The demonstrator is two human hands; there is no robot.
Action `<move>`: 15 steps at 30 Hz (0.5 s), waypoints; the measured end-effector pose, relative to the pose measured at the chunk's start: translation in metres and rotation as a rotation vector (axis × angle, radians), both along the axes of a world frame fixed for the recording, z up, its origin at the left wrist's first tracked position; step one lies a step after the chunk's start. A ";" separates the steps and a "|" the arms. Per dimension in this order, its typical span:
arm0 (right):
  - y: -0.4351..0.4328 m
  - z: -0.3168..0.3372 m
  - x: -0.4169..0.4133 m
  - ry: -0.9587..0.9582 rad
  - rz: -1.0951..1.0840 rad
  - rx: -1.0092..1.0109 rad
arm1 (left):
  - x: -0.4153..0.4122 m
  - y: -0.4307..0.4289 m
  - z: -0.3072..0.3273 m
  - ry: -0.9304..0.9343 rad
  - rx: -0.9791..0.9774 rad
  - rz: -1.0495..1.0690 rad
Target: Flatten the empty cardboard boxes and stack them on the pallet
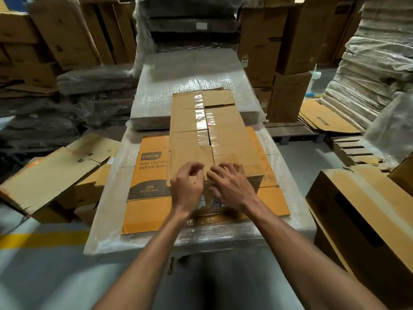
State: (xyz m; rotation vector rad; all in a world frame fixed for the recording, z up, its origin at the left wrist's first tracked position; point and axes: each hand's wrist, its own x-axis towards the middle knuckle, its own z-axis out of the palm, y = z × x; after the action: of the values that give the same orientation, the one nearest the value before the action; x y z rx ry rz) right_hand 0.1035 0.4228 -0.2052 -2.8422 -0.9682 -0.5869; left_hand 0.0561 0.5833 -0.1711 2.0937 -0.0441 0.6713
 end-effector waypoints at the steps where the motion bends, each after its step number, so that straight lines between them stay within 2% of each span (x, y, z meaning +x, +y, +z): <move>1: 0.000 -0.001 -0.001 0.004 0.011 0.014 | 0.013 0.005 0.005 0.013 0.071 -0.011; 7: -0.007 0.014 0.013 0.086 0.059 0.176 | 0.063 0.019 0.016 0.374 0.431 -0.187; 12: -0.005 0.043 0.045 0.281 -0.054 0.066 | 0.085 0.017 0.020 0.470 0.525 -0.254; 15: 0.007 0.060 0.065 0.391 -0.165 -0.084 | 0.098 0.020 0.017 0.496 0.542 -0.255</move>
State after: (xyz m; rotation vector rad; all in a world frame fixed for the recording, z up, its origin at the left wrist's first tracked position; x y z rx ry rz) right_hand 0.1681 0.4297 -0.1453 -2.9631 -0.7108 0.0075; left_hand 0.1541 0.6033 -0.1537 2.6585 -0.2307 -0.0401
